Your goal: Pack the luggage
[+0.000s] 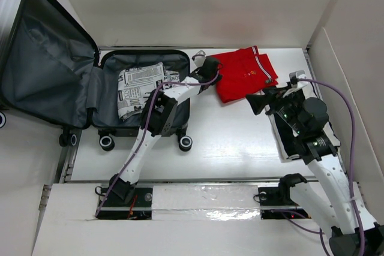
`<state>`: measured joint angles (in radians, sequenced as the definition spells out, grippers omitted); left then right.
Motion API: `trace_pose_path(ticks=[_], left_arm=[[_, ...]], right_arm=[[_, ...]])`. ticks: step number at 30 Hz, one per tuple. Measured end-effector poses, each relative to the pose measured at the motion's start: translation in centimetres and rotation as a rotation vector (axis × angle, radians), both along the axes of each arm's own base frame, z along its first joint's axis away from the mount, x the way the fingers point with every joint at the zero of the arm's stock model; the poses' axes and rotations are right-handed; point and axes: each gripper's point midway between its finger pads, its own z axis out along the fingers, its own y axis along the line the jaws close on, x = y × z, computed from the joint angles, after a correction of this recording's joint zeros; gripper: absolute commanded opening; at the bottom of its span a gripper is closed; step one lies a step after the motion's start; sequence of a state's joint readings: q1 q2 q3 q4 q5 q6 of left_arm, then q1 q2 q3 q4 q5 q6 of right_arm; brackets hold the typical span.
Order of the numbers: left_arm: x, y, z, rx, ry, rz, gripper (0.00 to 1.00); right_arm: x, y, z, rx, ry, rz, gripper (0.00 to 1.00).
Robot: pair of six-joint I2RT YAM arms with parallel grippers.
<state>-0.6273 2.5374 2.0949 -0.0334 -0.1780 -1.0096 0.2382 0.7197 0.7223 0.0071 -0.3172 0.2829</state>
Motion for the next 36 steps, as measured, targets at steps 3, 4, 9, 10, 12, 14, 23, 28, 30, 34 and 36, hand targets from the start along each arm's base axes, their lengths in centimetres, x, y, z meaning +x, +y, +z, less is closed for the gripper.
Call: trace_pose_path(ticks=[3, 4, 9, 10, 12, 14, 23, 28, 30, 34, 36], left_arm=[[0.2, -0.2, 0.1, 0.001, -0.023, -0.032, 0.00], [0.2, -0.3, 0.2, 0.008, -0.035, -0.047, 0.00], [0.2, 0.3, 1.7, 0.053, -0.088, -0.135, 0.00], [0.0, 0.3, 2.5, 0.054, -0.094, -0.165, 0.00], [-0.3, 0.7, 4.9, 0.037, -0.117, -0.222, 0.00], [-0.3, 1.9, 8.1, 0.010, -0.146, -0.275, 0.00], [-2.1, 17.0, 20.6, 0.078, -0.268, -0.264, 0.00], [-5.7, 26.8, 17.6, 0.095, -0.190, -0.125, 0.00], [-7.0, 30.2, 14.8, 0.086, -0.126, -0.070, 0.00], [-9.4, 36.0, 9.2, 0.061, 0.015, 0.033, 0.00], [-10.7, 38.6, 6.9, 0.064, 0.070, 0.085, 0.00]], right_arm=[[-0.7, 0.1, 0.8, 0.010, -0.026, 0.012, 0.89], [-0.7, 0.2, 0.9, 0.013, -0.028, 0.012, 0.89], [0.2, 0.2, 0.1, 0.035, -0.022, -0.004, 0.89], [0.5, 0.1, -0.5, 0.038, -0.009, -0.013, 0.89], [1.1, -0.1, -2.1, 0.044, 0.022, -0.037, 0.89], [1.6, -0.3, -3.5, 0.046, 0.047, -0.061, 0.89], [2.9, -0.9, -6.8, 0.048, 0.103, -0.120, 0.89], [2.8, -1.3, -7.6, 0.045, 0.110, -0.141, 0.89], [2.8, -1.3, -7.4, 0.046, 0.105, -0.144, 0.90], [2.8, -1.5, -7.2, 0.049, 0.095, -0.151, 0.90], [2.9, -1.5, -7.1, 0.049, 0.094, -0.156, 0.90]])
